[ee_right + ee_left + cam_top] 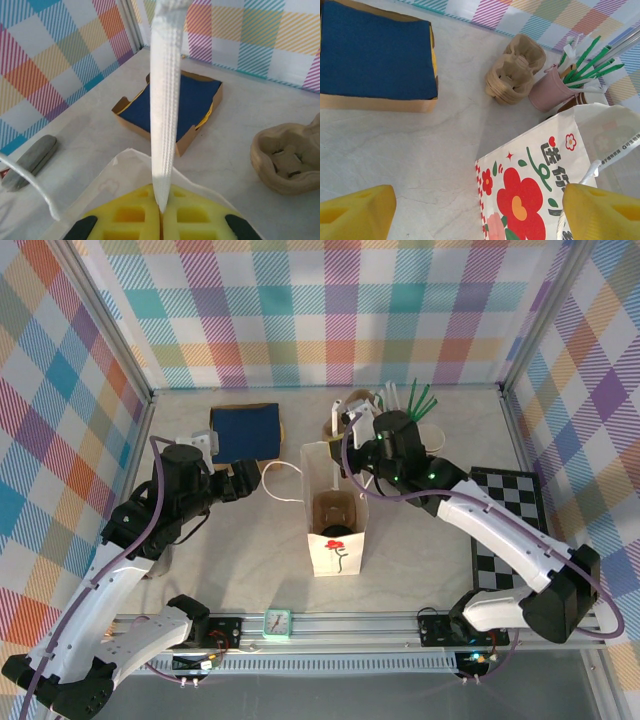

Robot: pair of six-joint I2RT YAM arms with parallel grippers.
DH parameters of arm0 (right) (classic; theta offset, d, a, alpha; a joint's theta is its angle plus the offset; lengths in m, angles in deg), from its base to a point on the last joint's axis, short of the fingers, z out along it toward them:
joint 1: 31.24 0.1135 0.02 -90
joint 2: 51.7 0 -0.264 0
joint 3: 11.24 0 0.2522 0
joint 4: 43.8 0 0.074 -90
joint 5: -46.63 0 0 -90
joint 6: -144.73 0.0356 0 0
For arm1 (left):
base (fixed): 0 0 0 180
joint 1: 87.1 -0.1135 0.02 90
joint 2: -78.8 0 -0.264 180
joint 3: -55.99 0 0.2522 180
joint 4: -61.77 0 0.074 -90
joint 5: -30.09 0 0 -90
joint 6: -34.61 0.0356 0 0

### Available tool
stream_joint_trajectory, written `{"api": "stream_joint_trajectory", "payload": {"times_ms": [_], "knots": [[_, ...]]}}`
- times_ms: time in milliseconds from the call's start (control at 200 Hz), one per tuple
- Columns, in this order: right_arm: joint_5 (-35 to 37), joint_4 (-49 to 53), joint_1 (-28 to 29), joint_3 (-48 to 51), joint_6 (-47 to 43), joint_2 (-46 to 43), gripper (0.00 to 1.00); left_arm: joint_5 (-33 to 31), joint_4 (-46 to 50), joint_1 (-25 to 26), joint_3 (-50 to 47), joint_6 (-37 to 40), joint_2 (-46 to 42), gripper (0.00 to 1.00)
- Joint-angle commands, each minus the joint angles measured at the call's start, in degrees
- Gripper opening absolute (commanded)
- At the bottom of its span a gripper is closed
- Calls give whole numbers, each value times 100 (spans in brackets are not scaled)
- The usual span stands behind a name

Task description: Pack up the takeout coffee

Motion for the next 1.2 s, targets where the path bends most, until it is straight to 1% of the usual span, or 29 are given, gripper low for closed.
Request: {"api": "stream_joint_trajectory", "payload": {"times_ms": [0,90,150,195,255,355,620,725,835,890,1030,1080,1195], "knots": [[368,-493,54,38,-1,87,10,-47,-122,-59,-62,-61,-92,86],[534,-555,59,28,-74,89,10,-51,-130,-61,-61,-52,-106,87],[543,-547,59,12,-111,107,13,-38,-139,-62,-69,-49,-118,86],[530,-534,65,1,-127,115,17,-28,-148,-59,-74,-42,-119,87],[552,-538,93,12,-153,103,25,-40,-155,-59,-94,-32,-121,87],[577,-512,129,0,-188,55,31,-57,-166,-59,-114,-19,-135,86],[628,-383,219,-89,-267,-226,34,-70,-184,-60,-115,19,-85,87],[676,-150,233,-193,-311,-479,39,-130,-183,-59,-114,24,-8,87],[759,287,227,-411,-324,-745,48,-398,-114,-83,-37,6,184,87],[752,583,231,-585,-335,-816,56,-388,-65,-150,71,-30,348,87],[646,1279,226,-1073,-267,-919,67,-305,-121,-349,316,-110,773,87],[680,1639,226,-1286,-193,-877,70,-228,-163,-483,387,-154,936,87],[899,2445,226,-1694,35,-695,74,158,-293,-823,512,-279,1304,87]]}}
